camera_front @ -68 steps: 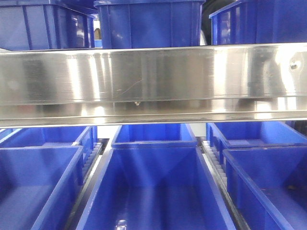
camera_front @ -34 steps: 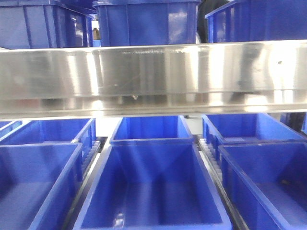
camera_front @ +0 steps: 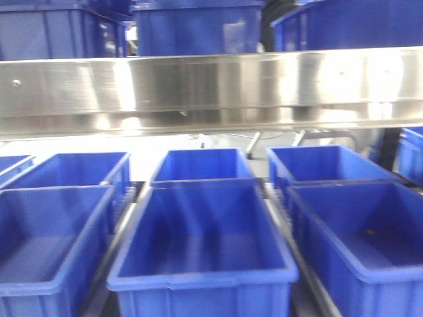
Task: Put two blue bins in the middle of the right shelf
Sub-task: 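Drive the base back from the shelf holding the light-blue bin, then drive the base across the floor carrying the bin in both grippers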
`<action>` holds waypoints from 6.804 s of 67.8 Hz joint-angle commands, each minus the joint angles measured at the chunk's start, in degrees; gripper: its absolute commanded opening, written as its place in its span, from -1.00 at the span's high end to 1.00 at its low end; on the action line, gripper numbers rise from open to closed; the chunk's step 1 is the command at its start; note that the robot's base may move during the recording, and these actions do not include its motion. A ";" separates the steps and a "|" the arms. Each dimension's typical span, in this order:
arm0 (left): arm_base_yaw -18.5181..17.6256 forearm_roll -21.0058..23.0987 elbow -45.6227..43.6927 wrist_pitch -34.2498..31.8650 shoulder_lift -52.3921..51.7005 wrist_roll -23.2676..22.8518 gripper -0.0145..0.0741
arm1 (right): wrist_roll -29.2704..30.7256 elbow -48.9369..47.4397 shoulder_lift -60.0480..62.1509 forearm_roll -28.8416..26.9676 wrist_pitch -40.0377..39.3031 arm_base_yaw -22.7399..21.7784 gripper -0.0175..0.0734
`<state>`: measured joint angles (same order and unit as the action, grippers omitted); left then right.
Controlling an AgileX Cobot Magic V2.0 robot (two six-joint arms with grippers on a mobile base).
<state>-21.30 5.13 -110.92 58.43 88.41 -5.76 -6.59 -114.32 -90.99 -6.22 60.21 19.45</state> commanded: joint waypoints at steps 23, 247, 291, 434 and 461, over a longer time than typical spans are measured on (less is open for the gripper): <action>-0.03 2.26 -1.03 -5.61 -1.15 0.95 0.92 | 0.61 -1.03 0.91 0.43 -4.09 -0.37 0.95; -0.03 2.26 -1.03 -5.61 -1.15 0.95 0.92 | 0.61 -1.03 0.91 0.43 -4.09 -0.37 0.95; -0.03 2.26 -1.03 -5.61 -1.15 0.95 0.92 | 0.61 -1.03 0.91 0.43 -4.09 -0.37 0.95; -0.03 2.12 -1.03 -5.60 -1.15 0.95 0.92 | 0.61 -1.03 0.91 0.43 -4.72 -0.37 0.95; -0.03 2.12 -1.03 -5.60 -1.15 0.95 0.92 | 0.61 -1.03 0.91 0.43 -5.44 -0.37 0.95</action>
<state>-21.30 5.31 -110.92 57.51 88.59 -5.63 -6.59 -114.32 -90.99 -6.01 59.77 19.45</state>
